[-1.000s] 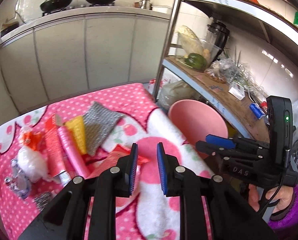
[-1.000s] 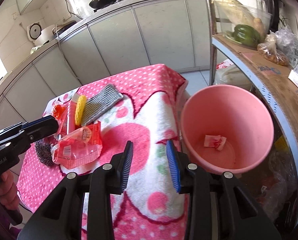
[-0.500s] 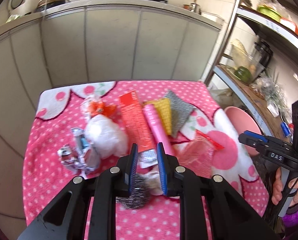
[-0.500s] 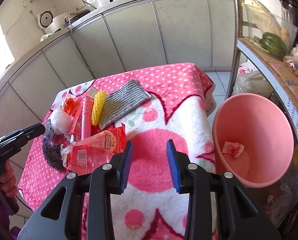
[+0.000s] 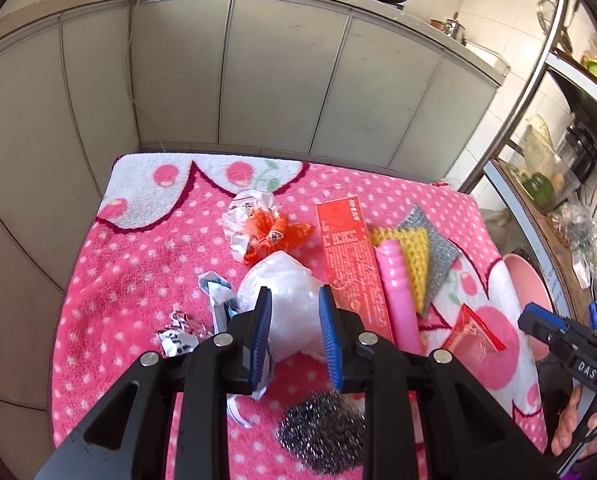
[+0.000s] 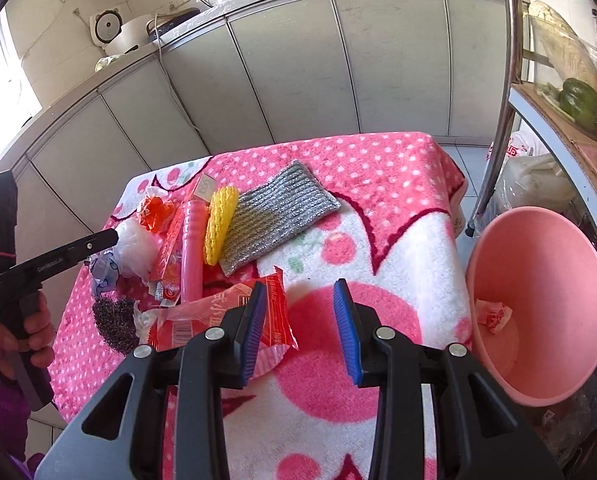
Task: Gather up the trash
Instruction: 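Grasp the crumpled white wrapper with the left tool while the right tool grasps the grey scrubber pad, then carry the wrapper and grey pad over the pink bucket with both tools, then open the right tool to drop the grey pad while the left tool drops the wrapper into the bucket, then move both tools back over the remaining trash on the table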
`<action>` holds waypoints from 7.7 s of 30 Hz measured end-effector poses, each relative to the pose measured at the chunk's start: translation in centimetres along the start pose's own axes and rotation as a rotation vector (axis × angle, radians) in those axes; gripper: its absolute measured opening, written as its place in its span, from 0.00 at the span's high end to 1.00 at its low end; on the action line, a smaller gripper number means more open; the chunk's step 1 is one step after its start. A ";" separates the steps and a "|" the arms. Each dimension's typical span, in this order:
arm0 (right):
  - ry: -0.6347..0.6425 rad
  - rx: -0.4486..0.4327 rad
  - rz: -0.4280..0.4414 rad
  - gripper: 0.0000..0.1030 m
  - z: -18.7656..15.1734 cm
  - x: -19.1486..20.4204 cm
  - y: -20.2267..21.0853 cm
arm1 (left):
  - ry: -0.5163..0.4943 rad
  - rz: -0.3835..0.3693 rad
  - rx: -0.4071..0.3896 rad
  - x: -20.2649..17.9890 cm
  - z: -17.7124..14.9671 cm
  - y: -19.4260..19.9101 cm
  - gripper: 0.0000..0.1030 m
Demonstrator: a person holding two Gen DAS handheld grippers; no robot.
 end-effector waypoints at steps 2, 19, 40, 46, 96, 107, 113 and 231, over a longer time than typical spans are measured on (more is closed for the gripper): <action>-0.007 0.006 0.010 0.66 0.2 0.1 -0.3 | 0.018 0.003 0.002 0.4 0.6 -0.3 0.77; -0.017 0.084 0.037 0.54 4.0 -1.1 -5.2 | 0.057 0.022 0.123 3.6 6.5 -6.7 0.65; -0.069 0.121 0.031 0.95 5.5 -1.7 -11.7 | -0.024 -0.032 0.036 1.7 6.6 -6.0 0.75; -0.086 0.020 0.067 0.96 6.3 -1.4 -9.1 | -0.013 -0.054 -0.025 1.6 7.2 -3.3 0.75; -0.307 -0.264 -0.248 0.96 -2.8 -17.9 13.2 | -0.441 -0.391 0.027 -30.5 -6.8 1.4 0.75; -0.365 -0.171 -0.273 0.96 -6.4 -21.4 9.3 | -0.553 -0.354 0.166 -35.0 -13.0 -5.5 0.75; -0.359 -0.125 -0.296 0.96 -7.6 -21.9 7.4 | -0.571 -0.320 0.233 -35.6 -15.5 -8.5 0.75; -0.266 -0.090 -0.196 0.73 -7.3 -13.7 8.9 | -0.423 -0.330 0.134 -28.5 -10.7 -1.1 0.60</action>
Point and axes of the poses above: each gripper's, at about its wrist camera, not at the fingertips, and y roughly against the way its jaws point, x to its left, z to its top, the point moved 6 cm from there along -y, roughly the way its jaws point, and after that the axes turned 10 degrees about y, right-handed, at the moved point
